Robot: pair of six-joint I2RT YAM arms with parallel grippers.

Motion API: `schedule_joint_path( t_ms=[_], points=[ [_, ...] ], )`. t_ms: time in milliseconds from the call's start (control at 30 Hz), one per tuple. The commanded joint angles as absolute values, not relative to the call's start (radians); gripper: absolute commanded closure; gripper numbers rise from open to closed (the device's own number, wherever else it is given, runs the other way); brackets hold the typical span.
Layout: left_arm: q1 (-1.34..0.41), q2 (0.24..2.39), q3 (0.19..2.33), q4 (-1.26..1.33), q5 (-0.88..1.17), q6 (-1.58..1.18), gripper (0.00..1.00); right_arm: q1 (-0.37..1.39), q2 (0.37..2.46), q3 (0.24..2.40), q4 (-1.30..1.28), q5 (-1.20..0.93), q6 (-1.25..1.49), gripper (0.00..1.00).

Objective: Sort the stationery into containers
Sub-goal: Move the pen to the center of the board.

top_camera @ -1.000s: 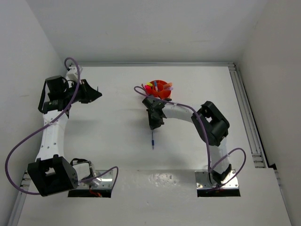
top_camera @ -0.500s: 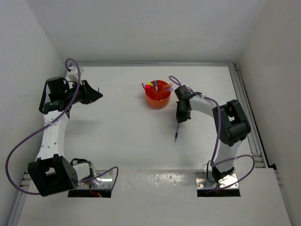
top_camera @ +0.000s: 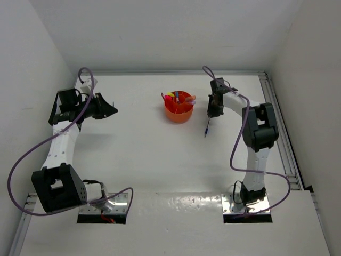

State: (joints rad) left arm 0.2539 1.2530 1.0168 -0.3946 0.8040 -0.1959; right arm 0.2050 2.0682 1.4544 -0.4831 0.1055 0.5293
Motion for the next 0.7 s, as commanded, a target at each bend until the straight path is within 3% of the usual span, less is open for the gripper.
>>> schedule_joint_path(
  t_ms=[0,67,167,500,667],
  points=[
    [0.244,1.247,1.032,-0.367,0.813,-0.196,1.0,0.189,2.079,1.436,-0.499,0.06,0.502,0.84],
    [0.241,1.252,1.037,-0.368,0.815,-0.195,1.0,0.172,2.083,1.431,-0.505,0.011,0.491,0.68],
    [0.236,1.258,1.037,-0.368,0.815,-0.196,1.0,0.167,2.085,1.431,-0.518,0.005,0.479,0.59],
    [0.229,1.264,1.032,-0.373,0.813,-0.196,1.0,0.184,2.069,1.428,-0.603,-0.077,0.548,0.6],
    [0.227,1.266,1.037,-0.388,0.805,-0.186,1.0,0.206,2.066,1.393,-0.617,-0.087,0.574,0.65]
  ],
)
